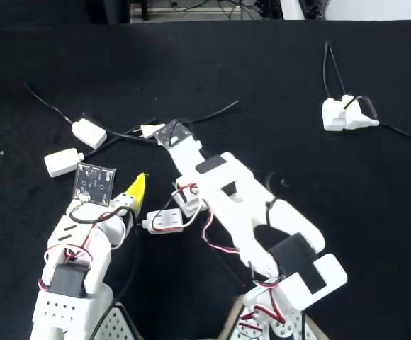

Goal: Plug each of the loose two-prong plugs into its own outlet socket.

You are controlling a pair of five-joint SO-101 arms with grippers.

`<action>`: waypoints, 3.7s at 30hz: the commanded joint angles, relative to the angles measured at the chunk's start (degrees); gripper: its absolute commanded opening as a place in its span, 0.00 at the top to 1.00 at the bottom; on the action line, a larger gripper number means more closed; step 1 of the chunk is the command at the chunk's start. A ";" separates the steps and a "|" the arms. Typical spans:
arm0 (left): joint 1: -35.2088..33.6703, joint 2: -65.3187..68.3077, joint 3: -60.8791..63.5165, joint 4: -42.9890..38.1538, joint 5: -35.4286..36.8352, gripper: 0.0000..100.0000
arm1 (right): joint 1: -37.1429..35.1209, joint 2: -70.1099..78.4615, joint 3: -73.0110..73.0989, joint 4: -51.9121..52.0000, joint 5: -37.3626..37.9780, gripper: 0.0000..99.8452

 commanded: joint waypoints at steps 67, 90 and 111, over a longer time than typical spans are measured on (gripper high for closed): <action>6.29 39.03 -27.47 21.27 -15.82 0.80 | 19.87 -21.05 4.62 -2.29 1.32 0.99; 3.74 70.33 -31.34 2.55 -15.82 0.77 | 19.87 -21.05 4.62 -2.29 1.58 0.99; 1.27 69.36 -39.16 14.42 -12.22 0.77 | 18.20 -21.49 4.88 -1.93 1.41 0.99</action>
